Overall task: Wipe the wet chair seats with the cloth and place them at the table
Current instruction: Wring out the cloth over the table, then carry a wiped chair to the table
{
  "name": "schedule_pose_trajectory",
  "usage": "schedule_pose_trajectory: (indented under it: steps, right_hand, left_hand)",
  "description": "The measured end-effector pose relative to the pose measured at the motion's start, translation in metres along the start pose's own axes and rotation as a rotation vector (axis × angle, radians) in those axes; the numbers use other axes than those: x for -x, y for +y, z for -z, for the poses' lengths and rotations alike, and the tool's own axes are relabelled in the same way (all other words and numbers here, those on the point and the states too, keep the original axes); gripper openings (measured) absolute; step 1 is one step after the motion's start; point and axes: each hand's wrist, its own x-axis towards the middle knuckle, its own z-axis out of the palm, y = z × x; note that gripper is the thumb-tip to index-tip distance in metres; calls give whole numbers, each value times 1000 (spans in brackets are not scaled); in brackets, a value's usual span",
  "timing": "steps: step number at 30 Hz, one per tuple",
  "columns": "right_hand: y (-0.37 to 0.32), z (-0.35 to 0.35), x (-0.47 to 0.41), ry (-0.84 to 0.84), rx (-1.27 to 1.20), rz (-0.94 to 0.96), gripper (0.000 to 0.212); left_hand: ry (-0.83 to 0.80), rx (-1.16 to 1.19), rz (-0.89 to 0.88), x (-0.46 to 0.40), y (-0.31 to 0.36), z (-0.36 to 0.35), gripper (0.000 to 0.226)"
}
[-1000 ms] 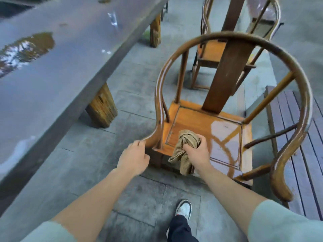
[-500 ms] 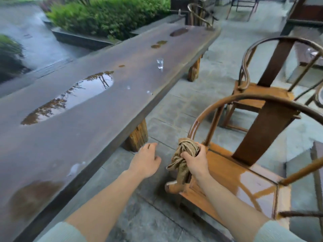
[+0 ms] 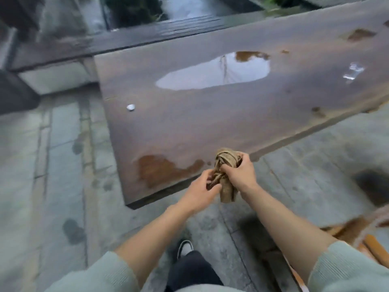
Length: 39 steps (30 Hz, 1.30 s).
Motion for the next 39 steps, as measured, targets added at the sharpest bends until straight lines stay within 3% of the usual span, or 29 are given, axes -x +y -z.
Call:
schedule_pose_trajectory:
  steps: [4,9,12,16,21,26,33,37,39]
  right_hand:
    - [-50,-120,-12,-217,157,48,57]
    - [-76,-219,-17,-359,274,63,67]
    - [-74,-249,-22,-420,291,32,69]
    - [-63,-242,-36,-465,271,29,65]
    - [-39,-159,-77,-287,227,-51,49]
    - [0,-26,-109,39,161,-215,42]
    - [64,174,-54,484,13,-383,41]
    - [122,267,50,806,-88,-471,37]
    - [152,297,111,986,-118,-536,35]
  left_hand:
    - [228,-29,244,17,-89,84,53]
    - [476,-71,436,28,-157,150,44]
    - [538,-112,460,28,-179,168,42]
    - [506,-152,404,3,-175,177,42]
    - [487,-297,193,-61,-125,168,37]
    - [374,-495,-172,-128,-44,120,43]
    - [-1,-406,-543,-165,99,-31,41]
    - [-273,-413,-793,-145,161,-154,40]
    - [-439,-417,-837,-123,186,-212,39]
